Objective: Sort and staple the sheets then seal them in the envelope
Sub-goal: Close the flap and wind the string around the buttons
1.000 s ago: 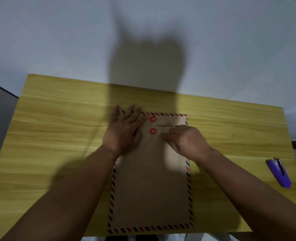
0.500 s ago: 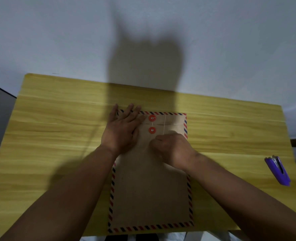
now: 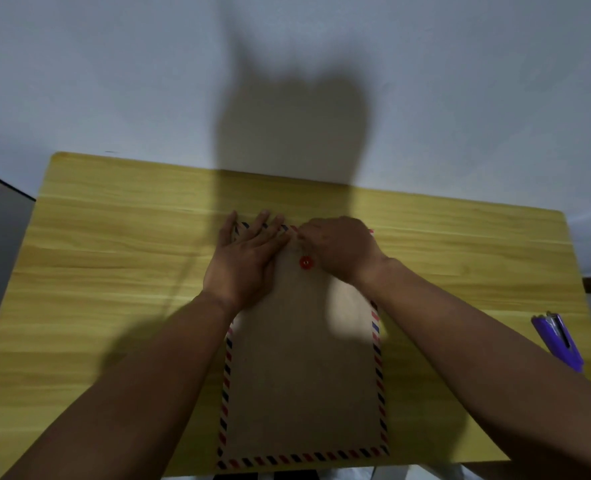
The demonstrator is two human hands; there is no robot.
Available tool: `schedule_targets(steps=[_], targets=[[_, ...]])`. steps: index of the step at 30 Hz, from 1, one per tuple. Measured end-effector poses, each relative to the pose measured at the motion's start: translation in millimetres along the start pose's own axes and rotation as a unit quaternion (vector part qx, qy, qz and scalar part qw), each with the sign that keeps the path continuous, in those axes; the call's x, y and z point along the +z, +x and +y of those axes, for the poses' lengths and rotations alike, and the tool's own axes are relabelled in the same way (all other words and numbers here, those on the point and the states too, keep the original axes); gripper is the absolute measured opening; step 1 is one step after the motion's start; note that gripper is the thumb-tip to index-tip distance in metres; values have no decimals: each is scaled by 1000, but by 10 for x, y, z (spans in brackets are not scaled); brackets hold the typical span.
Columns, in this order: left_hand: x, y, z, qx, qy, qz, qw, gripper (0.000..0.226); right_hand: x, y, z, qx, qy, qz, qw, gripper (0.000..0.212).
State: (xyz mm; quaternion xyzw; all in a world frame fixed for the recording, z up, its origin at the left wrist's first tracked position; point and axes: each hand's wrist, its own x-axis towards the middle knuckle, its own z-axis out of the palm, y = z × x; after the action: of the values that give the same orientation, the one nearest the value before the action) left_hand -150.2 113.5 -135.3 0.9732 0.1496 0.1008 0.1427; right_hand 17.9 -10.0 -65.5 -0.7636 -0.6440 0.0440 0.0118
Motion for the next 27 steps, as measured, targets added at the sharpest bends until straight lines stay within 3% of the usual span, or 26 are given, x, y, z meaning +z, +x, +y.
schedule_targets(steps=[3, 9, 14, 17, 21, 24, 27], targets=[[-4, -1, 1, -4, -1, -6, 1000, 58, -73, -47, 173, 100, 23, -54, 993, 27], [-4, -11, 0, 0, -4, -2, 1000, 57, -142, 137, 311, 241, 106, -100, 960, 13], [-6, -8, 1, -7, -12, 18, 1000, 56, -138, 458, 224, 193, 84, -114, 971, 7], [-1, -10, 6, -9, -17, 33, 999, 55, -134, 514, 58, 144, 61, -108, 982, 13], [25, -13, -1, -3, -22, 43, 999, 53, -113, 301, -128, 74, 42, -75, 994, 20], [42, -14, -11, -6, -19, 36, 999, 52, -67, 45, -112, 21, 41, -97, 994, 24], [45, -11, -4, -11, -7, 22, 1000, 52, 1, -278, 52, -39, 55, -30, 997, 11]])
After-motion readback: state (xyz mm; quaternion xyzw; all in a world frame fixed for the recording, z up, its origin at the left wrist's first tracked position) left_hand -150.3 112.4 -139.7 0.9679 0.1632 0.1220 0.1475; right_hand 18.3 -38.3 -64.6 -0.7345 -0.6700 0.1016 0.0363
